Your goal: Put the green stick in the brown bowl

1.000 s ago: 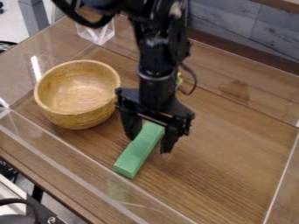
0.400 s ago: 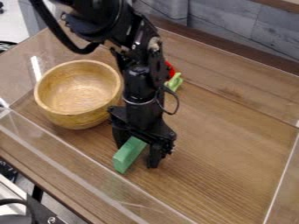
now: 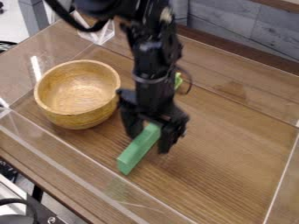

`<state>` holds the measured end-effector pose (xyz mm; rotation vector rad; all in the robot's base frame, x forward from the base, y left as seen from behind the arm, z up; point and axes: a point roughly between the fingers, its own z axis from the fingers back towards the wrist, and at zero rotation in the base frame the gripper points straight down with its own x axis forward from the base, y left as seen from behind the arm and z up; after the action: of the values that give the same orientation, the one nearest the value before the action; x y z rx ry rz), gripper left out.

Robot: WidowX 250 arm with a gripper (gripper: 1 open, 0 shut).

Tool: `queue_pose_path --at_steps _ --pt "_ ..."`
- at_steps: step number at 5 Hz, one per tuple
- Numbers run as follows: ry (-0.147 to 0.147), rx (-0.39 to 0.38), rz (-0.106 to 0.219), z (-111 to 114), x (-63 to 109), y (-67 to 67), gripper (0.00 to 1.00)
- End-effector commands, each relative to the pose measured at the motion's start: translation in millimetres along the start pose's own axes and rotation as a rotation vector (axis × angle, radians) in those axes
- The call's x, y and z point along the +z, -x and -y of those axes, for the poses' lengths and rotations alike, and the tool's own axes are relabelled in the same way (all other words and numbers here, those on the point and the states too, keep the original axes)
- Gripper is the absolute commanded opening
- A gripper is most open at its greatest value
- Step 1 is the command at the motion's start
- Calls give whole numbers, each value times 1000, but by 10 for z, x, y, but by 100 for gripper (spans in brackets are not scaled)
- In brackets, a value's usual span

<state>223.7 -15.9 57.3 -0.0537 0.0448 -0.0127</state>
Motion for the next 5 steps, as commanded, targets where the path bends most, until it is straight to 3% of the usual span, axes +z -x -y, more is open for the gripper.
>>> queue_pose_path --at_steps 1,4,5 --pt "-2 24 54 -72 56 -57 100" --pt "-10 139 60 -84 -139 53 100" --pt "-17 127 58 -185 -198 25 100"
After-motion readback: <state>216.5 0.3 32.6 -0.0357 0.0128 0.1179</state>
